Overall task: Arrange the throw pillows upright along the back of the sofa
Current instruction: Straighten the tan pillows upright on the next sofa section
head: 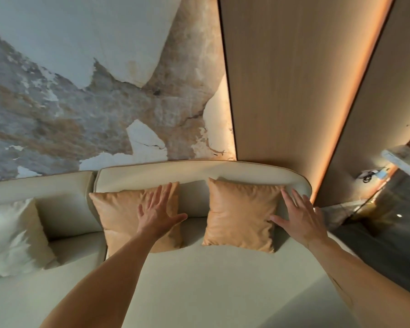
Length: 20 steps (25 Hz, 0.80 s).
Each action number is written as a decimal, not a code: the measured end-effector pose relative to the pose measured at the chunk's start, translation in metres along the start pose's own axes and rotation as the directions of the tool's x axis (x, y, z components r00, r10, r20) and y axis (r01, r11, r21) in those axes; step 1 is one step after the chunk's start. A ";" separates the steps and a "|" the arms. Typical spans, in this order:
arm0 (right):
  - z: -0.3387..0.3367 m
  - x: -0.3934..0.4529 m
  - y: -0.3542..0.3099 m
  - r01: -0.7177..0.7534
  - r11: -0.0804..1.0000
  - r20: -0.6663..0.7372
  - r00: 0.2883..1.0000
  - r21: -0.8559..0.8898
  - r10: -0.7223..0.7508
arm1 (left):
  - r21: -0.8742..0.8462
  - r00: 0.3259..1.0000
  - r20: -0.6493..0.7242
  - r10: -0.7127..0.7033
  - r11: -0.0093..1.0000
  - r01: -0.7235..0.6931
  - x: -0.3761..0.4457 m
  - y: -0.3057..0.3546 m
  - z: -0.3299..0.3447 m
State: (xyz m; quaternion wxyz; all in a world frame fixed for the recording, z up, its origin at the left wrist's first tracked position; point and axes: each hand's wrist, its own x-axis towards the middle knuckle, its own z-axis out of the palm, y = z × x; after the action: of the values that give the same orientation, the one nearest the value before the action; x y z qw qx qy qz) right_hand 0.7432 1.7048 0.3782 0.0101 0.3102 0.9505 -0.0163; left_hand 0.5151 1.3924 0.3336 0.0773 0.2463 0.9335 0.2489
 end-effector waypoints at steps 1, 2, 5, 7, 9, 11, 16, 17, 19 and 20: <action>0.002 -0.001 0.003 -0.026 1.000 0.000 1.000 0.001 0.026 | 0.012 1.000 0.007 0.013 1.000 -0.013 0.005 0.001 0.004; 0.004 -0.002 0.007 -0.046 0.999 0.003 0.999 0.001 0.046 | 0.019 1.000 0.019 0.018 1.000 -0.018 0.011 0.003 0.010; 0.011 -0.002 0.017 -0.078 0.997 0.016 0.997 0.010 0.078 | 0.019 0.999 0.031 0.041 0.999 -0.042 0.021 0.016 0.023; 0.017 0.003 0.031 -0.093 0.995 0.041 0.995 0.022 0.092 | 0.024 0.998 0.031 0.059 0.998 -0.059 0.026 0.028 0.030; 0.020 0.008 0.045 -0.096 0.995 0.063 0.994 0.017 0.095 | 0.027 0.998 0.032 0.057 0.998 -0.058 0.033 0.037 0.035; 0.027 0.020 0.066 -0.117 0.993 0.076 0.991 0.033 0.114 | 0.026 0.998 0.029 0.050 0.998 -0.051 0.042 0.047 0.049; 0.059 0.074 0.117 -0.127 0.983 0.076 0.990 0.135 0.117 | 0.060 0.999 0.050 0.009 0.998 -0.012 0.090 0.046 0.099; 0.070 0.090 0.125 -0.131 0.979 0.063 0.990 0.155 0.123 | 0.064 0.999 0.054 -0.005 0.998 0.002 0.106 0.041 0.111; 0.095 0.125 0.135 -0.129 0.976 0.040 0.991 0.175 0.124 | 0.045 0.998 0.054 -0.025 0.999 0.022 0.139 0.031 0.134; 0.111 0.144 0.137 -0.123 0.976 0.033 0.992 0.180 0.119 | 0.049 0.997 0.068 -0.024 0.999 0.021 0.157 0.027 0.146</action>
State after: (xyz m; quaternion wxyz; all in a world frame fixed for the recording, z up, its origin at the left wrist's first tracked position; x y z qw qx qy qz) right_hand 0.7092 1.8959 0.2593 -0.0068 0.3668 0.9243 -0.1055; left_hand 0.4289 1.5533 0.2178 0.1059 0.2459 0.9388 0.2167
